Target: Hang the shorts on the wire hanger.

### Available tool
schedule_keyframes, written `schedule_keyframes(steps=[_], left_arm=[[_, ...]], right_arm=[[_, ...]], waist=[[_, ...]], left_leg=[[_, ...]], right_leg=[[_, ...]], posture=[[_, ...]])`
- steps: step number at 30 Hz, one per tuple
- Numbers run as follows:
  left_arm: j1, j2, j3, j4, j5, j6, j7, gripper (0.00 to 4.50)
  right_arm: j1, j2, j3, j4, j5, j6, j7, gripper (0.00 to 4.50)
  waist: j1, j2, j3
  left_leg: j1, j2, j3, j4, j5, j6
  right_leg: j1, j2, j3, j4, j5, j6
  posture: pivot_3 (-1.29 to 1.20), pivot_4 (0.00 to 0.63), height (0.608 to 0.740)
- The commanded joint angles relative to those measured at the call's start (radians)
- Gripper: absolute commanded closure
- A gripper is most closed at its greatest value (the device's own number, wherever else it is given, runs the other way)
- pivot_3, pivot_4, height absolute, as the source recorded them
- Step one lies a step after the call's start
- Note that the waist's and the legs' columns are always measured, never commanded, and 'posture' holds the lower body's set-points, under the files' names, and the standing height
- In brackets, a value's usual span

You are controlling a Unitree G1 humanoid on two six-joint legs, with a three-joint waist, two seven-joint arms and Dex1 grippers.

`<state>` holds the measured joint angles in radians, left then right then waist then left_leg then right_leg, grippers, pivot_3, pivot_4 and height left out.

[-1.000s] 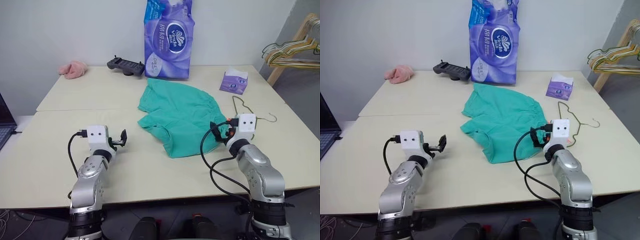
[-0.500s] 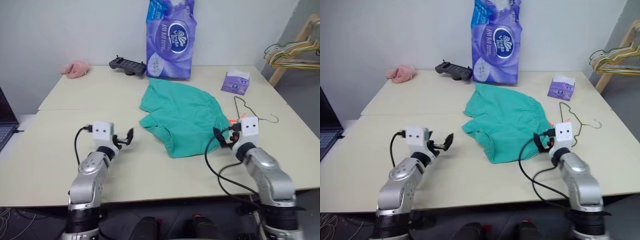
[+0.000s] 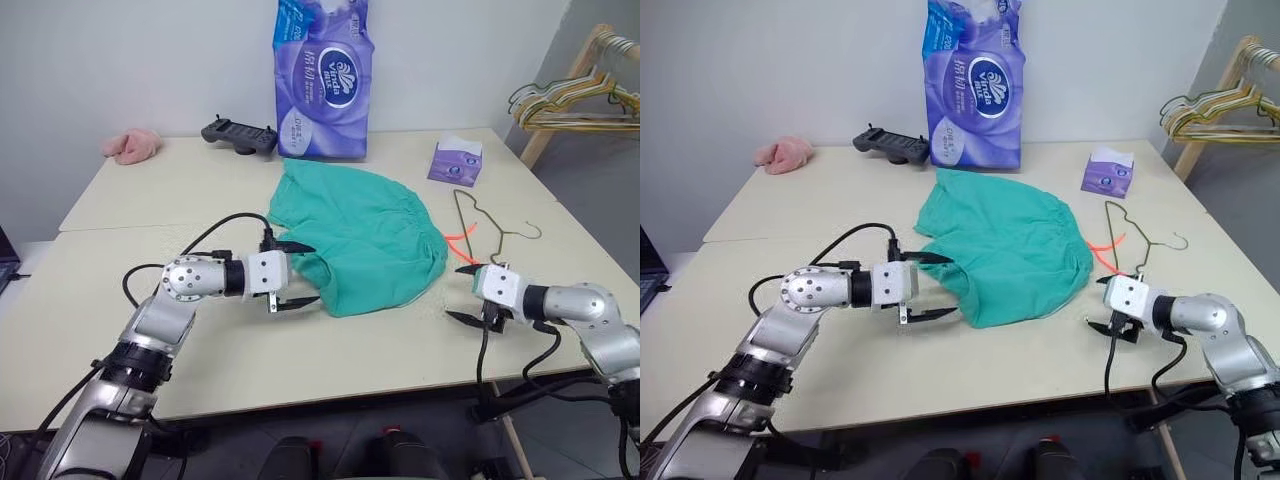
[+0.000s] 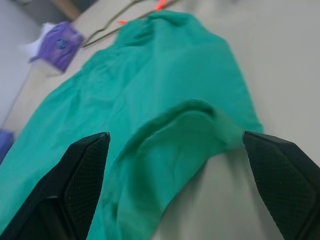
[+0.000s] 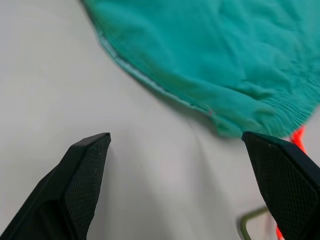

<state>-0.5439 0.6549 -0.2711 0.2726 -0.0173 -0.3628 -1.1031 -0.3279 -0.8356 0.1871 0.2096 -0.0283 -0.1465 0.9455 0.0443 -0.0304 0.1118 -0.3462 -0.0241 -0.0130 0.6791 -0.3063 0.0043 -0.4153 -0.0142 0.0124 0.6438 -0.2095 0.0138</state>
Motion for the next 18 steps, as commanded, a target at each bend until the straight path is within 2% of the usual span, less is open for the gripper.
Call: schedule_keyframes(steps=[1, 7, 13, 18], left_arm=[[-0.078, -0.050, -0.073, 0.108, 0.078, -0.168, -0.026, 0.00], [-0.179, -0.146, -0.138, 0.288, 0.163, -0.383, 0.002, 0.00], [-0.266, -0.166, -0.181, 0.458, 0.236, -0.510, 0.013, 0.00], [-0.346, -0.156, -0.224, 0.603, 0.355, -0.532, 0.058, 0.00]], right_arm=[[-0.084, 0.036, 0.022, 0.078, -0.045, -0.110, 0.001, 0.01], [-0.156, 0.079, 0.049, 0.181, -0.095, -0.181, -0.005, 0.01], [-0.234, 0.101, 0.082, 0.288, -0.150, -0.257, -0.013, 0.01], [-0.318, 0.146, 0.119, 0.405, -0.227, -0.324, -0.060, 0.01]], waist=[[0.000, 0.000, 0.000], [0.002, 0.000, -0.001], [-0.016, 0.000, -0.001], [-0.024, 0.000, -0.001]], left_leg=[[0.000, 0.000, 0.000, 0.000, 0.000, 0.000], [-0.001, -0.001, 0.001, 0.001, 0.000, 0.000], [-0.001, -0.001, 0.003, 0.001, 0.000, 0.001], [0.000, -0.001, 0.003, 0.001, 0.000, 0.001]], right_leg=[[0.001, 0.000, 0.000, 0.000, 0.000, 0.000], [0.000, -0.001, 0.002, -0.001, 0.004, -0.005], [-0.002, -0.001, 0.003, 0.000, 0.004, -0.005], [-0.001, 0.000, 0.004, 0.001, 0.004, -0.005]], posture=[[0.08, 0.027, 0.740], [0.06, 0.027, 0.740], [0.04, 0.029, 0.740], [0.03, 0.022, 0.740]])
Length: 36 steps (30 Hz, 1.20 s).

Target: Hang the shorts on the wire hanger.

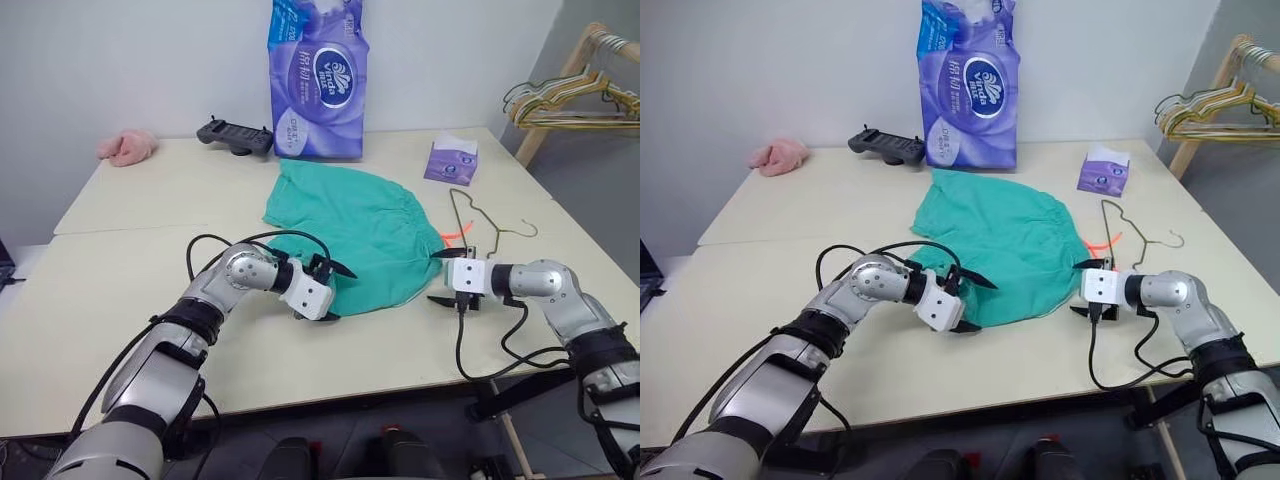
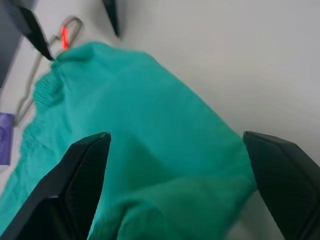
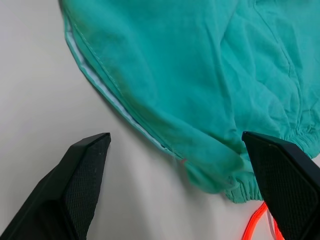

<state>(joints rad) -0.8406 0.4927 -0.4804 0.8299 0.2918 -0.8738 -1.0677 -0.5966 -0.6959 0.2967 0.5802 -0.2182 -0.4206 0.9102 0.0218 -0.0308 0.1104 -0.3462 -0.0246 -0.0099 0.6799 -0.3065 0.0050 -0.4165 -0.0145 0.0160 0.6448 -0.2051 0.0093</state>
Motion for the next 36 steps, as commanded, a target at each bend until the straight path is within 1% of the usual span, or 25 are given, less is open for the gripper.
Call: schedule_keyframes(steps=[1, 4, 7, 10, 11, 18, 22, 26, 28, 30, 32, 33, 34, 35, 36], left_arm=[[-0.056, 0.007, -0.018, 0.060, 0.050, -0.024, 0.021, 0.00], [-0.082, 0.010, -0.039, 0.105, 0.093, -0.035, 0.037, 0.00], [-0.096, 0.005, -0.048, 0.132, 0.114, -0.029, 0.052, 0.00], [-0.099, 0.000, -0.044, 0.145, 0.105, -0.025, 0.038, 0.63], [-0.099, 0.000, -0.042, 0.147, 0.103, -0.026, 0.038, 0.91], [-0.095, 0.001, -0.027, 0.157, 0.091, -0.026, 0.034, 3.15], [-0.072, 0.014, -0.014, 0.144, 0.070, -0.020, 0.023, 4.47], [-0.028, 0.035, 0.017, 0.112, 0.021, 0.037, 0.003, 4.49], [0.019, 0.061, 0.042, 0.061, -0.039, 0.090, -0.048, 4.49], [0.105, 0.117, 0.072, -0.057, -0.129, 0.191, -0.144, 4.49], [0.278, 0.242, 0.104, -0.340, -0.310, 0.459, -0.315, 4.49], [0.365, 0.333, 0.115, -0.536, -0.452, 0.715, -0.396, 4.49], [0.428, 0.412, 0.127, -0.698, -0.573, 0.935, -0.449, 4.49], [0.467, 0.477, 0.140, -0.819, -0.664, 1.103, -0.478, 4.49], [0.490, 0.544, 0.147, -0.904, -0.739, 1.233, -0.511, 4.49]], right_arm=[[-0.058, 0.008, 0.015, 0.054, -0.049, -0.064, -0.030, 0.01], [-0.103, 0.026, 0.040, 0.141, -0.098, -0.102, -0.065, 0.01], [-0.148, 0.044, 0.058, 0.211, -0.139, -0.137, -0.113, 0.64], [-0.177, 0.054, 0.067, 0.244, -0.151, -0.163, -0.124, 1.67], [-0.183, 0.054, 0.069, 0.250, -0.155, -0.171, -0.129, 2.03], [-0.207, 0.058, 0.066, 0.273, -0.157, -0.192, -0.143, 4.49], [-0.205, 0.062, 0.054, 0.249, -0.143, -0.186, -0.143, 4.50], [-0.178, 0.074, 0.037, 0.181, -0.104, -0.151, -0.121, 4.50], [-0.142, 0.070, 0.028, 0.105, -0.069, -0.119, -0.089, 4.50], [-0.067, 0.053, 0.012, -0.044, 0.004, -0.040, -0.017, 4.50], [0.091, -0.016, 0.012, -0.335, 0.170, 0.135, 0.156, 4.50], [0.176, -0.074, 0.023, -0.495, 0.264, 0.264, 0.249, 4.50], [0.241, -0.127, 0.029, -0.621, 0.328, 0.368, 0.316, 4.50], [0.286, -0.175, 0.033, -0.716, 0.369, 0.455, 0.362, 4.50], [0.313, -0.221, 0.034, -0.792, 0.409, 0.544, 0.399, 4.50]], waist=[[-0.001, 0.000, -0.001], [-0.002, 0.001, -0.008], [-0.003, 0.001, -0.018], [-0.003, 0.001, -0.020], [-0.003, 0.001, -0.020], [-0.001, 0.001, -0.020], [-0.002, 0.001, -0.020], [-0.005, 0.002, -0.020], [-0.005, 0.002, -0.020], [-0.005, 0.002, -0.020], [-0.006, 0.003, -0.022], [-0.006, 0.003, -0.022], [-0.006, 0.003, -0.022], [-0.005, 0.003, -0.022], [-0.001, 0.004, -0.022]], left_leg=[[0.000, 0.000, 0.000, 0.000, 0.000, 0.000], [0.000, 0.000, 0.001, 0.000, 0.000, 0.000], [0.001, 0.000, 0.001, 0.000, 0.000, 0.000], [0.001, 0.000, 0.001, 0.000, 0.000, 0.000], [0.001, 0.000, 0.001, 0.000, 0.000, 0.000], [0.000, 0.000, 0.000, 0.000, 0.000, 0.000], [0.000, 0.000, 0.000, 0.000, 0.000, 0.000], [0.000, 0.000, 0.001, 0.000, 0.000, 0.000], [-0.001, 0.001, 0.000, 0.000, 0.000, 0.000], [-0.001, 0.001, 0.000, 0.000, 0.000, 0.000], [-0.002, 0.001, -0.001, -0.001, 0.000, 0.000], [-0.002, 0.002, -0.002, -0.001, -0.001, 0.002], [-0.002, 0.003, -0.003, -0.001, -0.002, 0.003], [-0.006, 0.004, -0.004, -0.001, -0.004, 0.006], [-0.007, 0.003, -0.005, 0.000, -0.005, 0.006]], right_leg=[[0.000, 0.000, 0.000, 0.000, 0.000, 0.000], [0.000, 0.000, 0.000, 0.000, 0.000, 0.000], [0.000, 0.000, 0.000, 0.000, 0.000, 0.000], [0.000, 0.000, 0.001, 0.000, 0.000, 0.000], [0.000, 0.000, 0.001, 0.000, 0.000, 0.000], [0.000, 0.000, 0.000, 0.001, 0.000, 0.000], [-0.001, 0.000, 0.001, 0.001, 0.000, 0.000], [-0.003, 0.000, 0.001, 0.003, 0.000, 0.000], [-0.003, 0.000, 0.001, 0.003, 0.000, 0.000], [-0.003, -0.001, 0.000, 0.003, 0.000, 0.000], [-0.004, -0.001, 0.000, 0.004, 0.000, 0.000], [-0.005, 0.000, 0.000, 0.004, 0.000, -0.001], [-0.005, 0.000, -0.001, 0.004, -0.001, -0.001], [-0.008, 0.000, -0.003, 0.004, -0.003, -0.001], [-0.008, -0.001, -0.005, 0.004, -0.004, 0.000]], posture=[[0.03, 0.022, 0.740], [0.04, 0.010, 0.740], [0.04, 0.008, 0.740], [0.05, 0.007, 0.740], [0.05, 0.007, 0.740], [0.05, 0.010, 0.740], [0.06, 0.012, 0.740], [0.06, 0.014, 0.740], [0.06, 0.018, 0.740], [0.07, 0.025, 0.740], [0.07, 0.029, 0.740], [0.07, 0.029, 0.740], [0.08, 0.031, 0.740], [0.09, 0.030, 0.740], [0.09, 0.030, 0.740]])
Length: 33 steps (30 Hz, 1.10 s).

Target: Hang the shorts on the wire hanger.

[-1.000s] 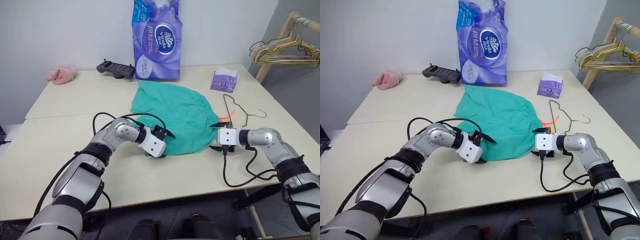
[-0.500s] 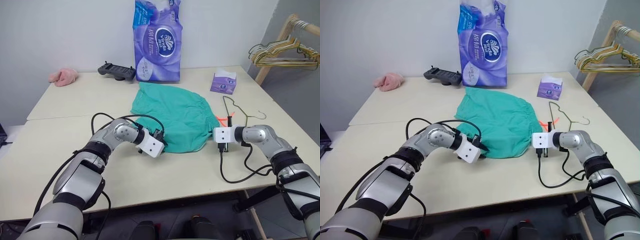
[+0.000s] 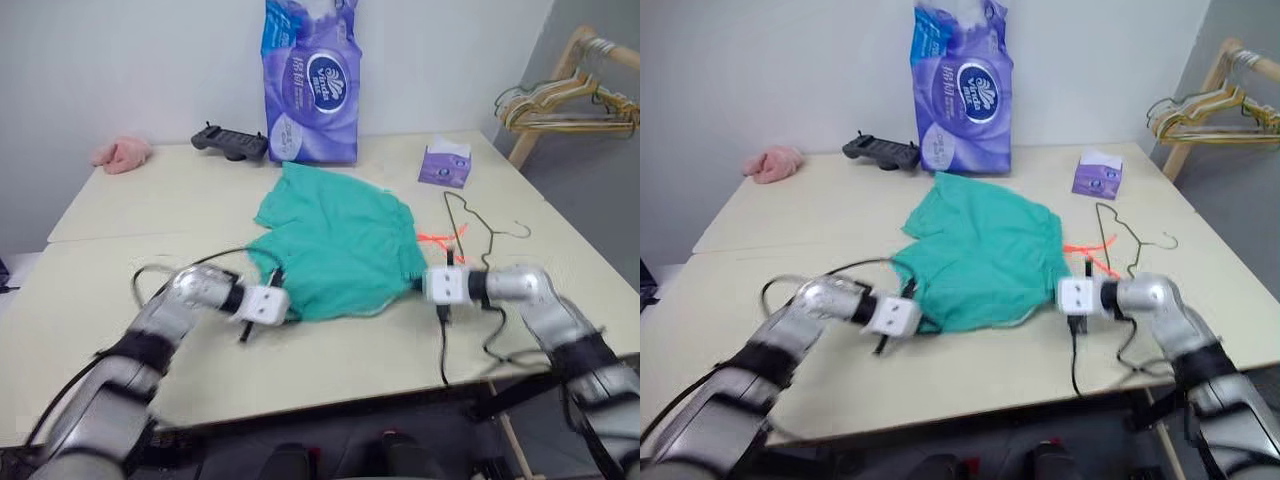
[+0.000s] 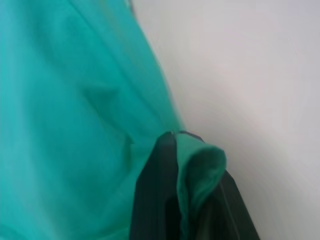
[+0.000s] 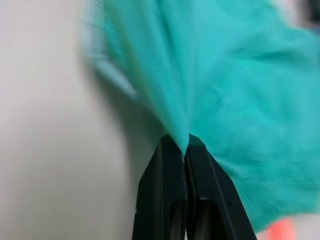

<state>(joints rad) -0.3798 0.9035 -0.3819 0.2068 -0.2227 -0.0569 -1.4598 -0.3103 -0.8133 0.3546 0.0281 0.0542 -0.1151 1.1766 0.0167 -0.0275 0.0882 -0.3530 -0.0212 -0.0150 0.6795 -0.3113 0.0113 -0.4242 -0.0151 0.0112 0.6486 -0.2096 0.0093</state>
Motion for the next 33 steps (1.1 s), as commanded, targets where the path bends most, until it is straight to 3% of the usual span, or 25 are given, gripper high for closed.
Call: schedule_keyframes(steps=[1, 4, 6, 7, 9, 11, 12, 14, 15, 17, 18, 20, 24, 26, 30, 33], left_arm=[[0.039, 0.187, 0.051, -0.332, -0.282, 0.494, -0.138, 4.49], [0.015, 0.216, 0.062, -0.345, -0.339, 0.621, -0.154, 4.49], [-0.093, 0.112, 0.061, -0.190, -0.283, 0.620, -0.100, 4.49], [-0.186, 0.019, 0.071, -0.047, -0.230, 0.584, -0.012, 4.49], [-0.454, -0.177, 0.113, 0.372, -0.068, 0.331, 0.319, 4.49], [-0.680, -0.268, 0.121, 0.712, 0.059, 0.128, 0.571, 4.49], [-0.767, -0.285, 0.121, 0.832, 0.109, 0.039, 0.692, 4.49], [-1.017, -0.271, 0.184, 1.020, 0.166, -0.064, 1.115, 4.49], [-1.101, -0.257, 0.200, 1.068, 0.193, -0.095, 1.252, 4.49], [-1.229, -0.221, 0.216, 1.111, 0.242, -0.144, 1.358, 4.49], [-1.261, -0.211, 0.214, 1.121, 0.269, -0.167, 1.380, 4.49], [-1.315, -0.184, 0.207, 1.127, 0.329, -0.220, 1.434, 4.49], [-1.279, -0.150, 0.218, 1.106, 0.373, -0.311, 1.335, 4.49], [-1.129, -0.160, 0.252, 1.083, 0.320, -0.317, 1.142, 4.49], [-0.869, -0.144, 0.299, 0.960, 0.241, -0.252, 0.827, 4.49], [-0.528, -0.067, 0.332, 0.607, 0.131, -0.041, 0.581, 4.49]], right_arm=[[0.033, -0.131, -0.026, -0.289, 0.167, 0.316, 0.156, 4.50], [-0.034, -0.124, -0.015, -0.299, 0.210, 0.473, 0.177, 4.50], [-0.179, -0.012, 0.006, -0.118, 0.157, 0.453, 0.123, 4.50], [-0.264, 0.050, 0.016, 0.018, 0.106, 0.390, 0.087, 4.50], [-0.509, 0.198, 0.023, 0.419, -0.029, 0.196, -0.108, 4.50], [-0.734, 0.311, 0.019, 0.778, -0.136, 0.039, -0.359, 4.50], [-0.827, 0.348, 0.026, 0.913, -0.192, -0.034, -0.506, 4.50], [-1.065, 0.412, 0.023, 1.134, -0.281, -0.109, -0.870, 4.50], [-1.145, 0.429, 0.028, 1.196, -0.315, -0.130, -0.986, 4.50], [-1.261, 0.447, 0.021, 1.258, -0.350, -0.167, -1.106, 4.50], [-1.290, 0.451, 0.012, 1.273, -0.356, -0.187, -1.134, 4.50], [-1.327, 0.450, -0.003, 1.287, -0.369, -0.230, -1.182, 4.50], [-1.283, 0.455, -0.007, 1.261, -0.390, -0.355, -1.173, 4.50], [-1.181, 0.481, -0.011, 1.232, -0.364, -0.419, -1.033, 4.50], [-1.007, 0.505, -0.031, 1.135, -0.298, -0.470, -0.792, 4.50], [-0.827, 0.502, -0.032, 0.962, -0.236, -0.438, -0.610, 4.50]], waist=[[0.007, 0.001, 0.001], [0.009, 0.002, 0.001], [0.009, 0.002, -0.003], [0.010, 0.002, -0.003], [0.021, 0.001, -0.002], [0.026, -0.009, -0.004], [0.026, -0.013, -0.008], [0.020, -0.018, -0.013], [0.012, -0.021, -0.013], [-0.003, -0.023, -0.015], [-0.013, -0.022, -0.015], [-0.020, -0.020, -0.019], [-0.021, -0.018, -0.021], [-0.017, -0.014, -0.018], [-0.016, -0.007, -0.001], [-0.021, -0.006, 0.002]], left_leg=[[-0.001, 0.000, 0.000, 0.002, 0.000, 0.000], [0.009, -0.002, 0.000, 0.003, 0.000, 0.000], [0.024, -0.002, 0.000, 0.002, 0.000, 0.000], [0.030, -0.002, -0.001, 0.002, 0.000, -0.001], [0.032, -0.002, -0.004, 0.002, 0.000, -0.001], [0.029, -0.002, -0.005, 0.002, 0.011, -0.010], [0.017, -0.002, -0.004, 0.001, 0.013, -0.014], [-0.006, -0.002, -0.002, -0.002, 0.018, -0.026], [-0.021, -0.002, -0.001, -0.001, 0.017, -0.028], [-0.055, -0.004, 0.004, 0.003, 0.019, -0.031], [-0.063, -0.004, 0.006, 0.001, 0.019, -0.032], [-0.063, -0.005, 0.003, -0.004, 0.016, -0.035], [-0.055, -0.011, -0.003, -0.020, 0.015, -0.036], [-0.051, -0.011, -0.004, -0.019, 0.015, -0.035], [-0.005, -0.010, 0.000, -0.017, 0.010, -0.014], [0.004, -0.005, -0.001, -0.014, 0.014, -0.012]], right_leg=[[0.000, -0.001, -0.001, 0.000, 0.000, 0.000], [0.011, -0.001, -0.001, -0.003, -0.004, 0.004], [0.021, -0.001, -0.003, -0.005, -0.008, 0.000], [0.028, -0.001, -0.003, -0.006, -0.009, 0.000], [0.037, 0.003, -0.009, -0.009, -0.008, 0.000], [0.034, 0.004, -0.011, -0.004, -0.001, 0.002], [0.020, 0.003, -0.008, -0.003, 0.009, 0.000], [-0.008, -0.001, -0.003, 0.001, 0.012, -0.007], [-0.024, -0.002, -0.002, 0.009, 0.011, -0.008], [-0.065, -0.006, 0.000, 0.015, 0.011, -0.008], [-0.075, -0.006, 0.000, 0.016, 0.010, -0.010], [-0.078, -0.007, -0.001, 0.015, 0.009, -0.011], [-0.070, -0.007, 0.000, -0.006, 0.009, -0.011], [-0.062, -0.006, -0.001, -0.004, 0.009, -0.010], [-0.015, 0.001, -0.002, -0.004, 0.007, -0.006], [-0.008, 0.006, 0.003, -0.001, 0.010, -0.008]], posture=[[0.09, 0.030, 0.740], [0.11, 0.021, 0.740], [0.12, 0.012, 0.740], [0.12, 0.009, 0.740], [0.13, 0.000, 0.740], [0.12, 0.000, 0.740], [0.12, 0.000, 0.740], [0.13, 0.000, 0.740], [0.13, 0.000, 0.740], [0.14, 0.000, 0.740], [0.14, 0.000, 0.740], [0.14, 0.000, 0.740], [0.17, 0.032, 0.740], [0.18, 0.054, 0.740], [0.21, 0.072, 0.740], [0.23, 0.092, 0.740]])
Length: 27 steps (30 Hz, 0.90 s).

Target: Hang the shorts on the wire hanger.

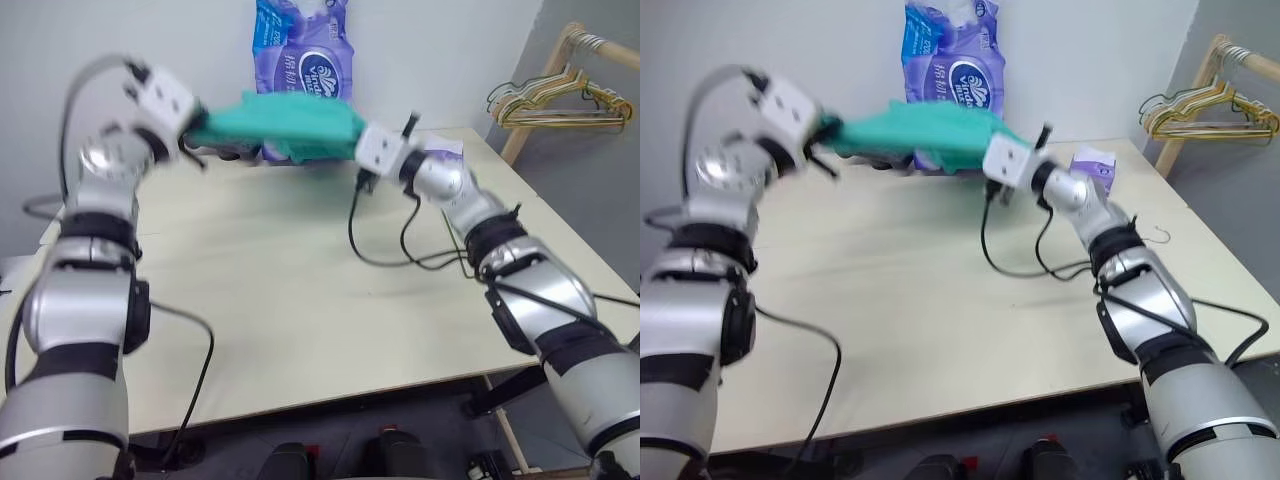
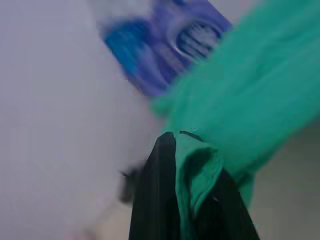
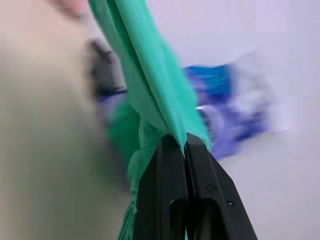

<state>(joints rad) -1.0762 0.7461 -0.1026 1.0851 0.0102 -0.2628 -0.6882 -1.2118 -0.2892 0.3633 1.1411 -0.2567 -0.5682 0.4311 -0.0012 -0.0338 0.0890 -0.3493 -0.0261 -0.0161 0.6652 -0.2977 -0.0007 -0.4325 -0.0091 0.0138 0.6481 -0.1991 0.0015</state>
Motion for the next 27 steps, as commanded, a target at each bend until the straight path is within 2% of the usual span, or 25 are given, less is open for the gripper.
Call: schedule_keyframes(steps=[1, 3, 4, 6, 7, 8, 10, 13, 16, 18, 22, 25, 26, 27], left_arm=[[0.353, 0.142, 0.056, -0.460, -0.156, 0.258, -0.280, 4.49], [0.674, 0.238, 0.093, -0.782, -0.259, 0.416, -0.393, 4.49], [0.775, 0.270, 0.112, -0.890, -0.292, 0.470, -0.419, 4.49], [0.965, 0.325, 0.151, -1.070, -0.346, 0.560, -0.455, 4.49], [1.027, 0.345, 0.163, -1.136, -0.362, 0.593, -0.469, 4.49], [1.064, 0.359, 0.171, -1.187, -0.380, 0.632, -0.474, 4.49], [1.091, 0.380, 0.180, -1.251, -0.407, 0.693, -0.483, 4.49], [1.116, 0.413, 0.174, -1.305, -0.417, 0.721, -0.521, 4.49], [1.111, 0.424, 0.159, -1.315, -0.399, 0.719, -0.538, 4.49], [1.083, 0.427, 0.126, -1.307, -0.370, 0.707, -0.552, 4.49], [1.074, 0.441, 0.085, -1.351, -0.369, 0.718, -0.609, 4.49], [1.098, 0.478, 0.082, -1.421, -0.429, 0.753, -0.703, 4.49], [1.065, 0.488, 0.070, -1.424, -0.458, 0.772, -0.749, 4.49], [0.951, 0.464, 0.027, -1.360, -0.442, 0.763, -0.795, 4.49]], right_arm=[[0.157, -0.033, -0.027, -0.241, 0.091, 0.058, 0.206, 4.50], [0.309, -0.055, -0.010, -0.423, 0.122, 0.175, 0.309, 4.50], [0.362, -0.065, -0.005, -0.495, 0.128, 0.225, 0.343, 4.50], [0.501, -0.117, 0.010, -0.672, 0.126, 0.303, 0.404, 4.50], [0.564, -0.145, 0.010, -0.751, 0.126, 0.335, 0.428, 4.50], [0.620, -0.173, 0.007, -0.826, 0.131, 0.369, 0.451, 4.50], [0.697, -0.212, -0.005, -0.951, 0.142, 0.434, 0.480, 4.50], [0.783, -0.259, -0.011, -1.113, 0.166, 0.535, 0.514, 4.50], [0.842, -0.301, -0.009, -1.235, 0.179, 0.611, 0.536, 4.50], [0.907, -0.348, -0.017, -1.363, 0.206, 0.686, 0.565, 4.50], [0.979, -0.411, -0.038, -1.518, 0.245, 0.810, 0.588, 4.50], [0.998, -0.477, -0.027, -1.607, 0.326, 0.920, 0.681, 4.50], [0.968, -0.486, -0.027, -1.608, 0.361, 0.960, 0.715, 4.50], [0.879, -0.467, -0.023, -1.526, 0.363, 0.954, 0.734, 4.50]], waist=[[-0.001, 0.000, 0.001], [-0.009, 0.000, 0.001], [-0.009, -0.001, 0.001], [0.021, 0.000, 0.002], [0.029, 0.000, 0.002], [0.050, 0.000, 0.003], [0.077, 0.007, 0.008], [0.085, 0.015, 0.015], [0.083, 0.017, 0.020], [0.082, 0.020, 0.022], [0.078, 0.020, 0.022], [0.071, 0.019, 0.022], [0.069, 0.019, 0.023], [0.069, 0.019, 0.023]], left_leg=[[0.002, 0.002, 0.000, 0.002, 0.000, 0.000], [-0.003, 0.004, 0.001, 0.003, -0.001, -0.001], [-0.005, 0.005, 0.002, 0.002, -0.002, -0.002], [-0.010, 0.007, -0.002, 0.001, -0.005, -0.005], [-0.018, 0.007, -0.004, 0.002, -0.006, -0.005], [-0.019, 0.007, -0.005, 0.002, -0.006, -0.005], [-0.018, 0.004, -0.008, 0.006, -0.006, -0.005], [-0.008, 0.003, -0.012, 0.013, -0.006, -0.003], [0.012, 0.004, -0.015, 0.013, -0.005, -0.002], [0.018, 0.005, -0.018, 0.011, -0.006, -0.003], [0.012, 0.004, -0.023, 0.010, -0.008, -0.004], [0.003, 0.004, -0.024, 0.011, -0.009, -0.003], [0.002, 0.004, -0.024, 0.011, -0.009, -0.002], [0.002, 0.004, -0.024, 0.011, -0.010, -0.001]], right_leg=[[0.001, 0.000, 0.001, 0.004, 0.000, -0.001], [-0.009, -0.002, 0.003, 0.014, 0.001, -0.002], [-0.011, -0.002, 0.004, 0.015, -0.001, -0.004], [-0.015, -0.003, 0.000, 0.015, -0.007, -0.007], [-0.022, -0.003, -0.002, 0.015, -0.008, -0.007], [-0.022, -0.003, -0.003, 0.016, -0.008, -0.007], [-0.019, -0.005, -0.006, 0.015, -0.010, -0.008], [-0.004, -0.004, -0.011, 0.012, -0.015, -0.004], [0.019, -0.004, -0.013, 0.007, -0.020, -0.007], [0.026, -0.004, -0.017, 0.003, -0.020, -0.008], [0.025, -0.003, -0.023, 0.001, -0.021, -0.005], [0.017, -0.003, -0.023, 0.001, -0.020, -0.003], [0.016, -0.003, -0.023, 0.000, -0.020, -0.003], [0.016, -0.003, -0.023, 0.000, -0.021, -0.003]], posture=[[0.23, 0.092, 0.740], [0.23, 0.099, 0.740], [0.23, 0.099, 0.740], [0.23, 0.099, 0.740], [0.23, 0.098, 0.740], [0.24, 0.096, 0.740], [0.23, 0.095, 0.740], [0.22, 0.093, 0.740], [0.22, 0.094, 0.740], [0.20, 0.094, 0.740], [0.18, 0.091, 0.740], [0.17, 0.089, 0.740], [0.17, 0.083, 0.740], [0.17, 0.079, 0.740]])
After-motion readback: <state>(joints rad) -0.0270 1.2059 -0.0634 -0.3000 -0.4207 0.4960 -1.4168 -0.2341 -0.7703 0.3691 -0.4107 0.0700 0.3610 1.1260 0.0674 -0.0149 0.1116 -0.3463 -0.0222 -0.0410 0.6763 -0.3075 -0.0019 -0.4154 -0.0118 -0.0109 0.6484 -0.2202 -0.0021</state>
